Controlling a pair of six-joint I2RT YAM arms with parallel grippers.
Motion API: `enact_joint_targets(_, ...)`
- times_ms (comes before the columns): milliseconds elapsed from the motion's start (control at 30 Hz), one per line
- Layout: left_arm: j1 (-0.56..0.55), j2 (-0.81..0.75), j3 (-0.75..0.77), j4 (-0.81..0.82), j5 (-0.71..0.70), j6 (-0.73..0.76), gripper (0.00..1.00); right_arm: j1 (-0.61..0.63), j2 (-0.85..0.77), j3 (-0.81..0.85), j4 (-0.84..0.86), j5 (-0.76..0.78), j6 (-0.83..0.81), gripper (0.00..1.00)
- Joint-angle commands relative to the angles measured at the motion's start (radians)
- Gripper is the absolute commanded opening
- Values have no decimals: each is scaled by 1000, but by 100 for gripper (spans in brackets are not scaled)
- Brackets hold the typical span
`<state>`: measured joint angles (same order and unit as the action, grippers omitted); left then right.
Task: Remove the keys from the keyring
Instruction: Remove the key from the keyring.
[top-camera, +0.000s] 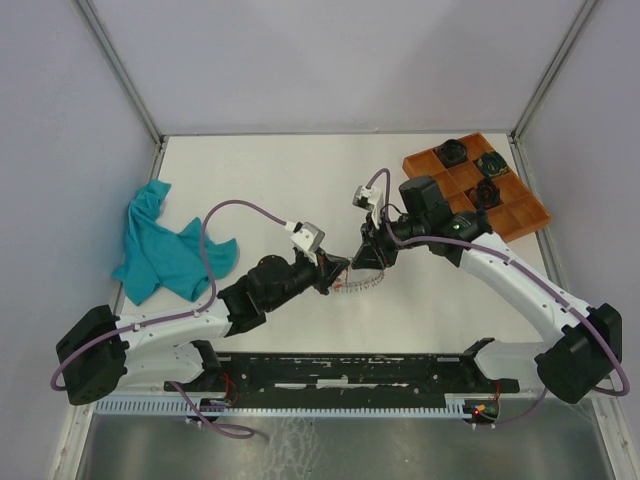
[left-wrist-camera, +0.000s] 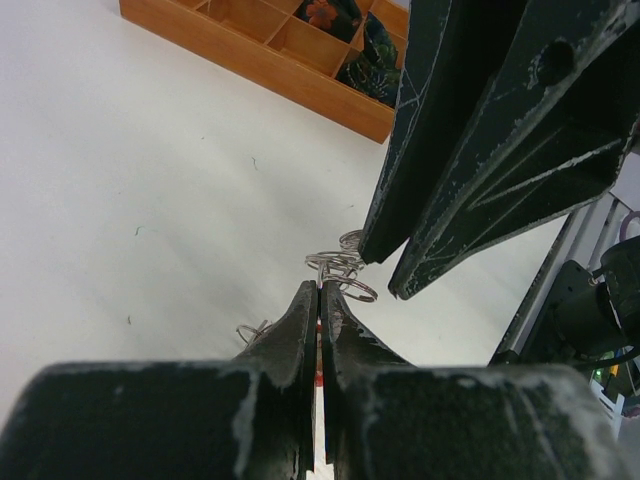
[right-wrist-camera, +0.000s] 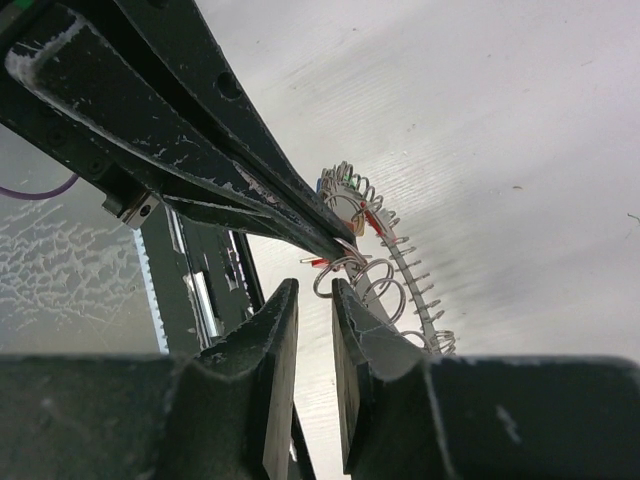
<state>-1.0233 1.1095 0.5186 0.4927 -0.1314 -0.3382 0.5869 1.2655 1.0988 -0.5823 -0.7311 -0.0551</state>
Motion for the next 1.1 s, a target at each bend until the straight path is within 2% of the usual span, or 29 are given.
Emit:
enact_joint_targets(0,-4,-9,63,56,-31,-53,3,18,8,4,42,12,17,27)
enact_joint_targets(233,-5,-13,66,54,-24,-61,3,25,14,4,45,107,18,27)
enact_joint_targets(467,-8,-2,79,50,-14,-65,3,27,12,3,51,132,19,28)
enact_joint_targets(567,-9,0,81,50,-11,-67,3,28,11,4,53,123,19,19)
enact_joint_targets(667,-9,-6,77,49,-15,-68,3,29,6,6,49,100,6,2)
enact_joint_targets(700,-10,-10,73,50,-18,-70,3,29,2,8,46,93,-2,1)
enact_joint_targets(1067,-8,-91,12,45,-100,-122,3,25,-75,-15,75,64,-91,1)
